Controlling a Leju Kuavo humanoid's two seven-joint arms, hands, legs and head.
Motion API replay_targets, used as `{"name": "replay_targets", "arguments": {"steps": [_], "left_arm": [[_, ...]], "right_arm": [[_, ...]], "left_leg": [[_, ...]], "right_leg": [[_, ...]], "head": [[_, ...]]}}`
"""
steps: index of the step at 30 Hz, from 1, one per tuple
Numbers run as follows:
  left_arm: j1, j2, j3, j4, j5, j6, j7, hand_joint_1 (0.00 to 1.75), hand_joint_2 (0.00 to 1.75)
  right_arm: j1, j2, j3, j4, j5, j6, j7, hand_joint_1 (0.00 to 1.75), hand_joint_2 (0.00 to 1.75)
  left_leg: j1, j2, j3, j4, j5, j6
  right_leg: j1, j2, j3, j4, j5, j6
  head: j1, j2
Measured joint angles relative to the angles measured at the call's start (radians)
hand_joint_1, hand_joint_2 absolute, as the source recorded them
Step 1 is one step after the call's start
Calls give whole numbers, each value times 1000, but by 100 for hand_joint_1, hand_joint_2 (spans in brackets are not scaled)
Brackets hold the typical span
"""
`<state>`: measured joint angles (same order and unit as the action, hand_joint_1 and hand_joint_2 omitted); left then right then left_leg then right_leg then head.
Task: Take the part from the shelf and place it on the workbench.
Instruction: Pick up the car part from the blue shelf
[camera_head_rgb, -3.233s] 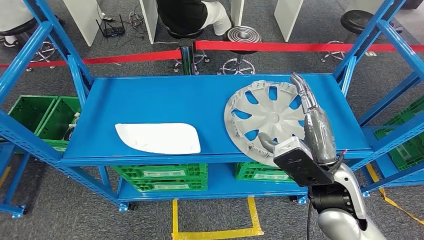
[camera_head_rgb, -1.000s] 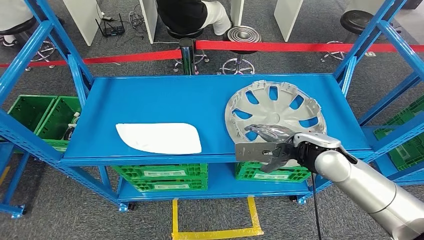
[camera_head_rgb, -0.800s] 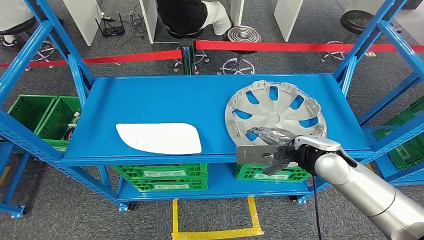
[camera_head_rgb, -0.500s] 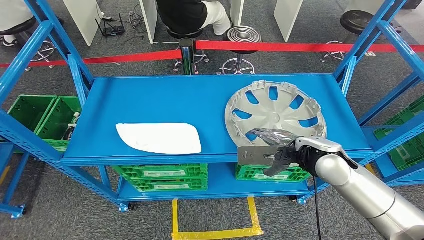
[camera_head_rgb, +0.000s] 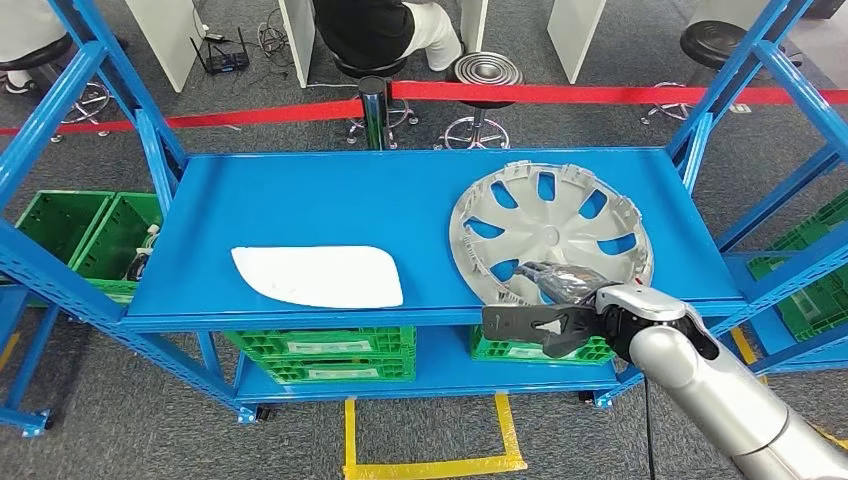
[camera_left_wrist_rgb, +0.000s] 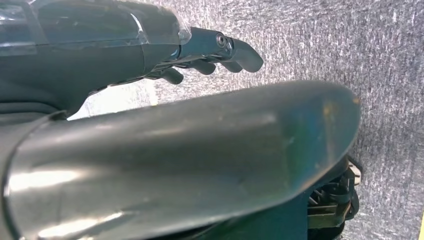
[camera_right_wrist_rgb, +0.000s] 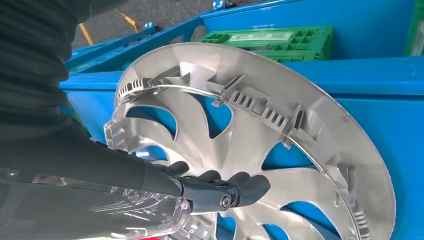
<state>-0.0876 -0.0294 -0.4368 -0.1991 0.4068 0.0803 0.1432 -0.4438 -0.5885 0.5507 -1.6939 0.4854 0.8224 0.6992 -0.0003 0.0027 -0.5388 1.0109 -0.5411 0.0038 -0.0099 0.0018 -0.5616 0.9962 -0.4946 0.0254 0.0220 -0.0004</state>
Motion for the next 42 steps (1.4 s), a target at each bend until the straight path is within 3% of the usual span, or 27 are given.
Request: {"name": "replay_targets", "arguments": {"steps": [22, 32, 42], "left_arm": [[0, 0, -18, 0, 12, 0, 1, 0, 0], [0, 0, -28, 0, 16, 1, 0, 0, 0], [0, 0, -35, 0, 16, 3, 0, 0, 0]], "right_arm": [[48, 38, -45, 0, 30, -36, 0, 0, 175], [72, 33, -22, 18, -8, -227, 0, 0, 175], [71, 18, 12, 47, -7, -268, 0, 0, 175]], "left_leg": [[0, 1, 1, 0, 0, 0], [0, 0, 0, 0, 0, 0], [0, 0, 0, 0, 0, 0]], "right_leg": [[0, 0, 0, 0, 0, 0], [0, 0, 0, 0, 0, 0], [0, 0, 0, 0, 0, 0]], "head": [[0, 0], [0, 0], [0, 0]]}}
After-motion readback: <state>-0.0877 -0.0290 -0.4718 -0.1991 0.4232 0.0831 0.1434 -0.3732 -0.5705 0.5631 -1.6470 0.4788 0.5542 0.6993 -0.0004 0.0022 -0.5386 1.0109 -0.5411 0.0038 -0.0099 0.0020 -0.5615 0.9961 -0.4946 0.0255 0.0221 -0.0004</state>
